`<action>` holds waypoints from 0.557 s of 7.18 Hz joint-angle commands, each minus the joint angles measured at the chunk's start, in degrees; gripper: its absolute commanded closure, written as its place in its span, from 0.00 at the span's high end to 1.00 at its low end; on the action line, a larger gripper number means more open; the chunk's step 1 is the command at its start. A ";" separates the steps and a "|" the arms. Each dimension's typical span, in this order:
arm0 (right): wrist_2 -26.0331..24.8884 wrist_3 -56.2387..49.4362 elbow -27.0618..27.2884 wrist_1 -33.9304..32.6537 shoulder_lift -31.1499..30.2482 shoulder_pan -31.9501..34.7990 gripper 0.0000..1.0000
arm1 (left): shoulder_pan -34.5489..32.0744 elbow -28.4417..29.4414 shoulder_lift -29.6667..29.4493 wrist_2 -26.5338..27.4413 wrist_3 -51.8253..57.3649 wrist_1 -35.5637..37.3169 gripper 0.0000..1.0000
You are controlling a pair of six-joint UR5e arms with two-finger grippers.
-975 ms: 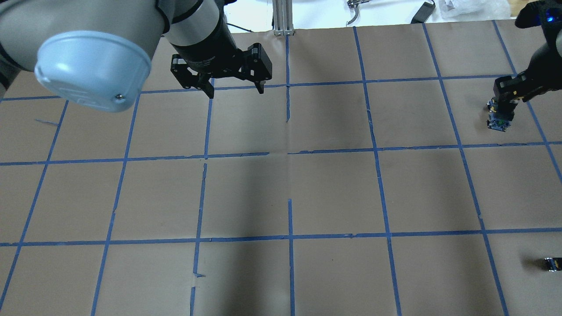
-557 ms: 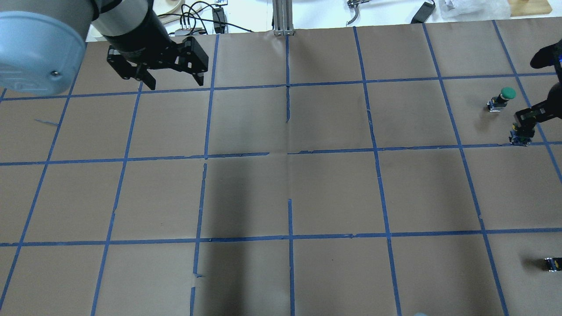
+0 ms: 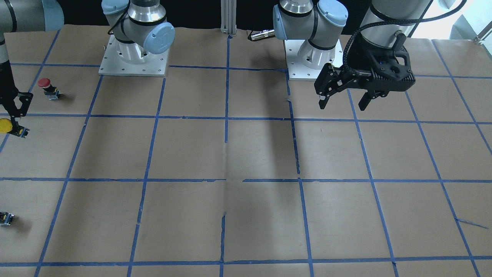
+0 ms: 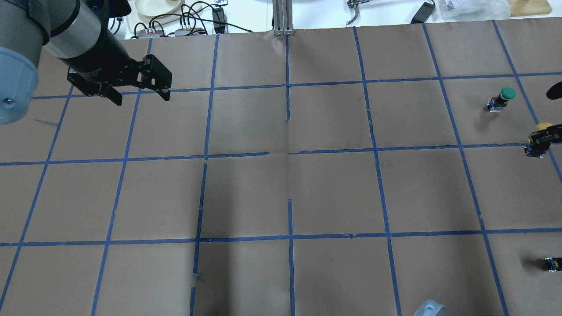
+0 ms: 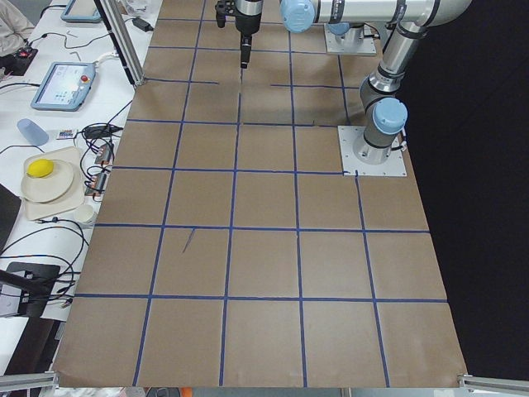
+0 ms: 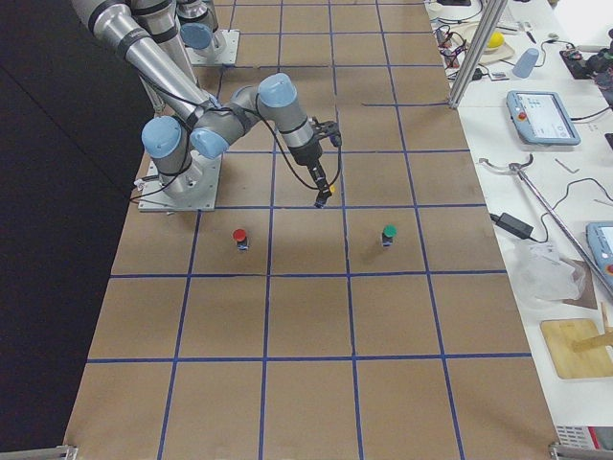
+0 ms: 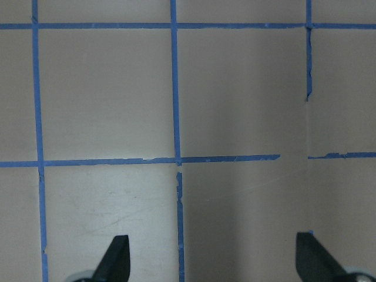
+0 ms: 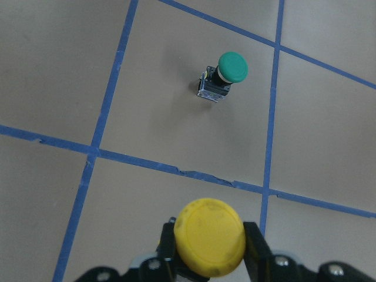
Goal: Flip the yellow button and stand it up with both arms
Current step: 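Lower the button upright onto the table with the right gripper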
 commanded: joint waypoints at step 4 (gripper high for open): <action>9.75 -6.61 6.69 -11.70 7.15 -7.59 0.04 | -0.37 -3.06 6.82 0.80 -1.88 -9.36 1.00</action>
